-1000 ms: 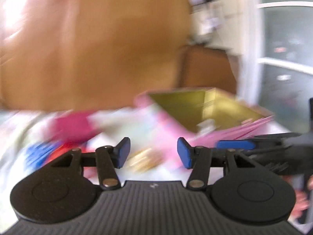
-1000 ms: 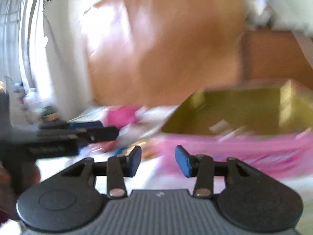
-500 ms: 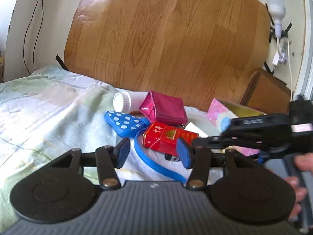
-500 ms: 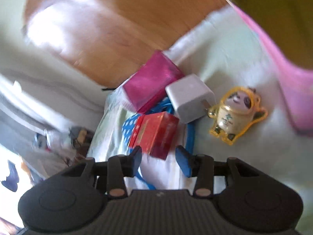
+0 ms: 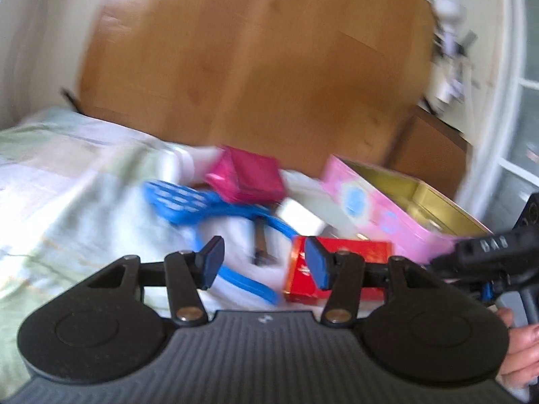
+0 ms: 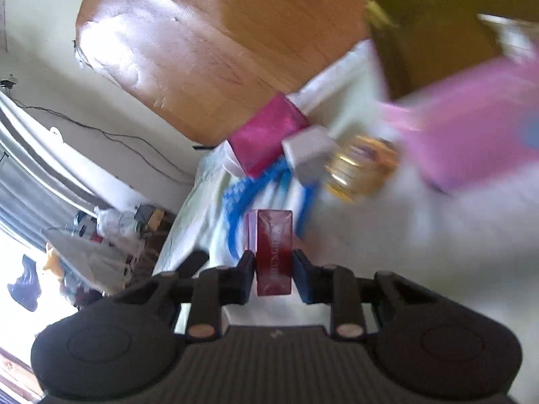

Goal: Organize rigid objects
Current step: 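Lift the red box into the pink tin and open the left tool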

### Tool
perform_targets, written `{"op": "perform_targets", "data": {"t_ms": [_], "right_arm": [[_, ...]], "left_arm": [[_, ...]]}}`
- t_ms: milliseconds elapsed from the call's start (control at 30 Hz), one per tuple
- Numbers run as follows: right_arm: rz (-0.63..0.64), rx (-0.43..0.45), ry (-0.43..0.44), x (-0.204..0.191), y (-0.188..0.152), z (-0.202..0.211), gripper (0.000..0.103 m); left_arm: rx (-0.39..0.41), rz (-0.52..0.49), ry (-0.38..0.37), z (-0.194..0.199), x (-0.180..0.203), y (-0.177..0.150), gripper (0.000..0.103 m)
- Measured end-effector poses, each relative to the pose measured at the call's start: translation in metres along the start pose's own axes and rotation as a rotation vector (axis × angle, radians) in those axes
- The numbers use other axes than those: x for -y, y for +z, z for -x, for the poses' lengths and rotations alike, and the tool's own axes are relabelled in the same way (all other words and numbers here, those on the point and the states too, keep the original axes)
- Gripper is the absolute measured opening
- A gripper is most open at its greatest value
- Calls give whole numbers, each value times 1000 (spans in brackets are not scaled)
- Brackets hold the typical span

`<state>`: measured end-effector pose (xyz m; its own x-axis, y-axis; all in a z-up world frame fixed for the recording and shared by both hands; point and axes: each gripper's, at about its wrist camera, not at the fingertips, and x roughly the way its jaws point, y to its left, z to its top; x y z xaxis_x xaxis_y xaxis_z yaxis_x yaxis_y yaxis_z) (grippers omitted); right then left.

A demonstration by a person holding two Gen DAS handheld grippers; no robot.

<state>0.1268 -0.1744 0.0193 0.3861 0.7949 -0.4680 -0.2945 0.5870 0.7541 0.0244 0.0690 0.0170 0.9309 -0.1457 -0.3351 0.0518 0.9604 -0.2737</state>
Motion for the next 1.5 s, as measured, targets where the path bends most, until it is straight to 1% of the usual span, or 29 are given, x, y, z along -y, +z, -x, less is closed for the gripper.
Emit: {"op": "perform_targets", "data": {"t_ms": [67,133,167,200,267,300,367,400,433,467,500,533,600,667,733,767,800,833,900,1000,1100,1200,1267,1400,1467,1500], "right_arm": [[-41,-3,7,19,-12,29,25],[-56,27,-8,34,-24,56,26],[-57,47,-26,39,-27,72,26],[-57,70,-49,45,-30,85,29],[-42,115,-119,54,-34,111,32],[-12,146,-162,54,-37,119,33],[78,216,-265,50,-44,138,42],[133,248,-317,45,-48,144,55],[213,279,-373,37,-55,148,65],[297,296,-416,27,-61,148,69],[376,300,-449,19,-67,146,76],[448,294,-466,8,-72,139,80],[546,266,-455,-4,-79,129,80],[613,244,-456,-8,-84,119,78],[656,215,-477,-11,-84,108,70],[659,195,-477,-12,-84,103,65],[650,177,-469,-9,-82,97,54],[636,182,-486,-7,-79,94,49],[640,211,-472,-6,-75,98,47],[688,327,-448,-19,-66,111,45],[745,446,-475,-36,-48,117,45],[747,516,-493,-37,-20,110,45],[709,524,-497,-29,2,99,45],[657,507,-529,-12,32,71,45],[644,511,-551,-3,40,58,45],[643,520,-572,1,41,55,45]], "left_arm": [[-43,-33,-63,-4,15,0,54],[-76,-31,-152,-7,31,-1,54],[-97,-21,-206,-10,41,-2,54],[-120,-23,-249,-15,51,-3,54],[-159,-55,-286,-26,73,-5,54],[-175,-70,-298,-32,82,-7,54],[-213,-92,-320,-44,97,-8,54],[-229,-100,-327,-50,104,-8,54],[-238,-110,-336,-55,110,-9,54],[-248,-123,-337,-60,115,-10,54],[-262,-132,-333,-64,119,-11,54],[-273,-134,-334,-66,123,-13,54],[-295,-122,-355,-66,125,-16,54],[-325,-122,-367,-63,127,-22,54],[-370,-135,-362,-65,131,-30,54],[-380,-131,-374,-66,131,-35,54],[-374,-121,-384,-65,132,-37,55],[-369,-128,-373,-64,133,-37,55],[-335,-128,-358,-61,134,-28,55],[-235,-123,-372,-55,138,0,54],[-143,-159,-371,-61,152,32,55],[-59,-210,-332,-81,166,51,54],[-48,-230,-283,-102,175,55,55],[-56,-212,-205,-134,177,55,54],[-51,-221,-189,-145,180,54,54],[-55,-223,-193,-150,182,55,54]]}}
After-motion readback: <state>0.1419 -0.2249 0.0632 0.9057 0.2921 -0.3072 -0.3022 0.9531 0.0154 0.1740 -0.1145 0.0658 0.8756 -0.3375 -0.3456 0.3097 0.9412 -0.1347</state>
